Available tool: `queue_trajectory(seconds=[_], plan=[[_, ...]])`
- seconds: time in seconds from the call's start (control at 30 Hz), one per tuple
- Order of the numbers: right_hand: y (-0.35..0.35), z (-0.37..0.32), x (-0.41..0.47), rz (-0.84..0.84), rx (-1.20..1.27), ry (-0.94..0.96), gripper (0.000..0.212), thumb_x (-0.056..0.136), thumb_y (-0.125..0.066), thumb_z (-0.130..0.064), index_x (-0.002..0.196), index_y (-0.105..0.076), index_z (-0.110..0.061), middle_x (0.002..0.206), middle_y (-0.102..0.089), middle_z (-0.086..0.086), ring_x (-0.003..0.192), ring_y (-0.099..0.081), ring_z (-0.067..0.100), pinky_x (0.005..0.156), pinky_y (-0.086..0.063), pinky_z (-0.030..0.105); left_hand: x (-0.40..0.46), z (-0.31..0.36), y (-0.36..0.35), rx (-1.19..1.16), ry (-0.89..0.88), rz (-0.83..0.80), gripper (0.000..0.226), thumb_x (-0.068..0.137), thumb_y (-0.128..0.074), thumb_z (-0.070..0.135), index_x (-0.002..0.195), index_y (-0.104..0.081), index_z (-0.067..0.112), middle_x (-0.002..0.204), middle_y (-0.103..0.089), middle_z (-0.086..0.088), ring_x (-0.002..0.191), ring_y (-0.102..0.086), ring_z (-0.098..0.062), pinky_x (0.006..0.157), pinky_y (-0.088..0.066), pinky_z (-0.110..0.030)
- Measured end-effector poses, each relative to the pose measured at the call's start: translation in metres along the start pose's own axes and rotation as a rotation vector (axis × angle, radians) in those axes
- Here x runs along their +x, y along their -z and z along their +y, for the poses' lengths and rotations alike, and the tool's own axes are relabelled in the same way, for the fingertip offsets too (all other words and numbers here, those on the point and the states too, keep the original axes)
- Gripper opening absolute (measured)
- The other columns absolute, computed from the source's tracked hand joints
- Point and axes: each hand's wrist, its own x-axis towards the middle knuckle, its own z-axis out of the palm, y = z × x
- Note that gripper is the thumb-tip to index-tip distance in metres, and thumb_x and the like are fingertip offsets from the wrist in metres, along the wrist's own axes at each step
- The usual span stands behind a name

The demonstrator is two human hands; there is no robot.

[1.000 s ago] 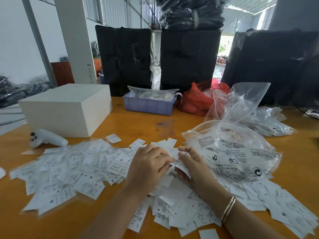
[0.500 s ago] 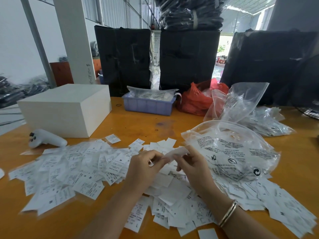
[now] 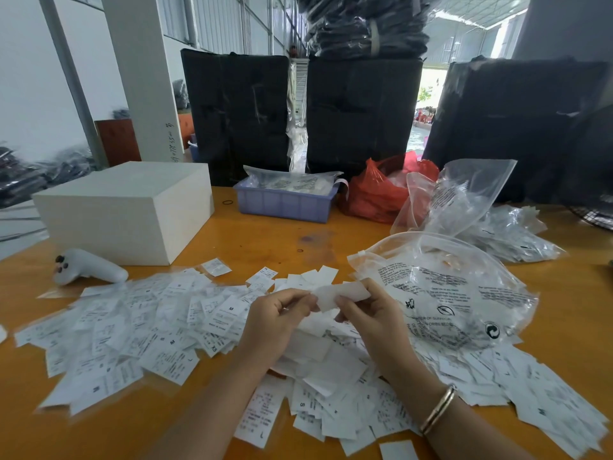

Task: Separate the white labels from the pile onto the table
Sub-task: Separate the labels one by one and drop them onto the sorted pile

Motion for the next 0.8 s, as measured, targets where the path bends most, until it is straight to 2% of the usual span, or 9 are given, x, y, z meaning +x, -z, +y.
queue_trajectory(seconds=[0.13,0.2,0.3,0.4,0.5,0.63,0.8], plan=[[0.0009,-0.0001,0.0001,-0.045,0.058,-0.032,0.010,0.085,-0.063,0.003,0.080,-0.061,-0.005,0.069,-0.065,-0.001,0.062,-0.062,0.011,0.059,-0.049,0.020,-0.0004,0.0005,0.0001,-0.070,0.007,0.019,0.014,0.075,-0.061,0.049,0.069,-0.071,0.041,0.070,-0.071,0.010,0.069,-0.064,-0.011,0.063,-0.046,-0.014],[0.0011,-0.0004,-0.0003,-0.072,0.060,-0.045,0.010,0.087,-0.062,0.002,0.080,-0.063,-0.005,0.069,-0.066,0.001,0.063,-0.062,0.012,0.059,-0.050,0.021,-0.0005,-0.0001,-0.0003,-0.073,0.005,0.027,0.018,0.075,-0.059,0.052,0.074,-0.071,0.038,0.070,-0.071,0.010,0.068,-0.063,-0.009,0.061,-0.046,-0.013],[0.0016,0.0007,-0.0002,-0.074,0.029,-0.077,0.012,0.087,-0.061,0.001,0.078,-0.063,-0.008,0.064,-0.065,0.001,0.060,-0.061,0.011,0.057,-0.050,0.023,-0.0005,0.0005,0.0000,-0.055,-0.003,0.027,0.023,0.076,-0.055,0.052,0.077,-0.070,0.036,0.070,-0.070,0.015,0.068,-0.062,0.003,0.062,-0.045,-0.008],[0.0014,0.0024,0.0004,-0.074,-0.025,-0.102,0.011,0.086,-0.060,0.000,0.079,-0.064,-0.009,0.060,-0.064,0.001,0.055,-0.059,0.010,0.053,-0.048,0.022,-0.0011,0.0008,-0.0010,-0.057,-0.017,-0.005,0.019,0.077,-0.055,0.049,0.078,-0.070,0.036,0.070,-0.070,0.019,0.069,-0.062,0.006,0.062,-0.043,-0.005],[0.0016,0.0019,0.0003,-0.078,0.012,-0.110,0.013,0.087,-0.060,0.000,0.080,-0.064,-0.010,0.060,-0.064,0.002,0.056,-0.059,0.012,0.053,-0.048,0.024,-0.0008,-0.0024,-0.0015,-0.027,-0.008,-0.012,0.015,0.077,-0.058,0.049,0.076,-0.069,0.039,0.074,-0.070,0.022,0.072,-0.062,0.005,0.063,-0.043,-0.005],[0.0007,0.0000,-0.0006,-0.104,0.051,-0.112,0.013,0.088,-0.060,0.000,0.085,-0.066,-0.011,0.062,-0.065,0.000,0.057,-0.060,0.010,0.054,-0.049,0.022,-0.0003,-0.0046,-0.0022,-0.066,0.030,-0.040,0.008,0.077,-0.065,0.042,0.077,-0.071,0.037,0.070,-0.070,0.013,0.067,-0.062,0.002,0.062,-0.044,-0.007],[-0.0006,-0.0017,-0.0003,-0.095,-0.040,-0.150,0.011,0.086,-0.061,-0.002,0.080,-0.063,-0.011,0.060,-0.063,-0.001,0.054,-0.059,0.008,0.052,-0.047,0.019,0.0001,-0.0036,-0.0009,-0.058,0.021,-0.009,0.023,0.072,-0.061,0.052,0.080,-0.071,0.033,0.080,-0.070,0.016,0.077,-0.062,0.000,0.067,-0.046,-0.010]])
